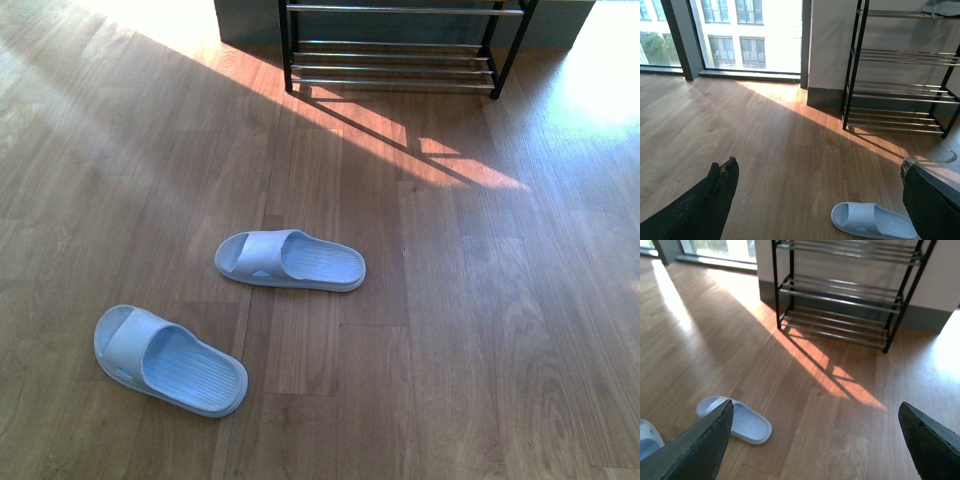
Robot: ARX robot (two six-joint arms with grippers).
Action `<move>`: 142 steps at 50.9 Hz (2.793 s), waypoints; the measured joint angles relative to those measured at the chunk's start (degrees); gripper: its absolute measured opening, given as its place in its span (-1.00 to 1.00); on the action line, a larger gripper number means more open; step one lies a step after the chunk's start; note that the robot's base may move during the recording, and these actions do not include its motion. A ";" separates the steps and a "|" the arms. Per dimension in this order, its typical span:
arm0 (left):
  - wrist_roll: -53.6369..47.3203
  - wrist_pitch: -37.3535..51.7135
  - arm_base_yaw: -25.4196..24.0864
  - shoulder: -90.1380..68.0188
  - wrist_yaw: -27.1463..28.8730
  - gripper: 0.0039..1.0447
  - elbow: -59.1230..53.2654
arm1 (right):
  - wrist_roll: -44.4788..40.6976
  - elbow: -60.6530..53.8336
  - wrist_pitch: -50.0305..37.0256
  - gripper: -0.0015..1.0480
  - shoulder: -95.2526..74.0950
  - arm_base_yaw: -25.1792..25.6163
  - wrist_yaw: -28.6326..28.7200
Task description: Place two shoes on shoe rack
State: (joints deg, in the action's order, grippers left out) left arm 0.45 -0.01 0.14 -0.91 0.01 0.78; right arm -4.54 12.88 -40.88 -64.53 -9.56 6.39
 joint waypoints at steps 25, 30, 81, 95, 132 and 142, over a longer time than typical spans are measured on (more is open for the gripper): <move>0.00 0.00 0.00 0.00 0.00 0.83 0.00 | -8.44 32.83 -5.18 0.82 -62.88 -14.25 -0.11; 0.00 0.00 0.00 0.00 0.00 0.83 0.00 | -8.41 41.31 -3.02 0.82 -72.04 -15.87 -1.18; 0.00 0.00 0.00 0.00 0.02 0.83 0.00 | -6.43 96.13 18.23 0.82 -113.02 -23.85 -6.80; 0.00 0.00 0.00 0.00 0.00 0.83 0.00 | -5.25 103.27 21.03 0.82 -116.91 -25.22 -7.26; 0.00 0.00 0.00 0.00 0.00 0.83 0.00 | -5.33 105.46 20.33 -0.84 -119.34 -24.87 -8.17; 0.00 0.00 0.00 0.00 0.00 0.83 0.00 | -3.34 92.52 12.11 -0.97 -111.75 -22.62 -10.36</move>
State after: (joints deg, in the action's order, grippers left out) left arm 0.45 -0.01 0.14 -0.91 0.01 0.78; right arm -7.88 105.41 -28.77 -176.29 -32.18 -3.97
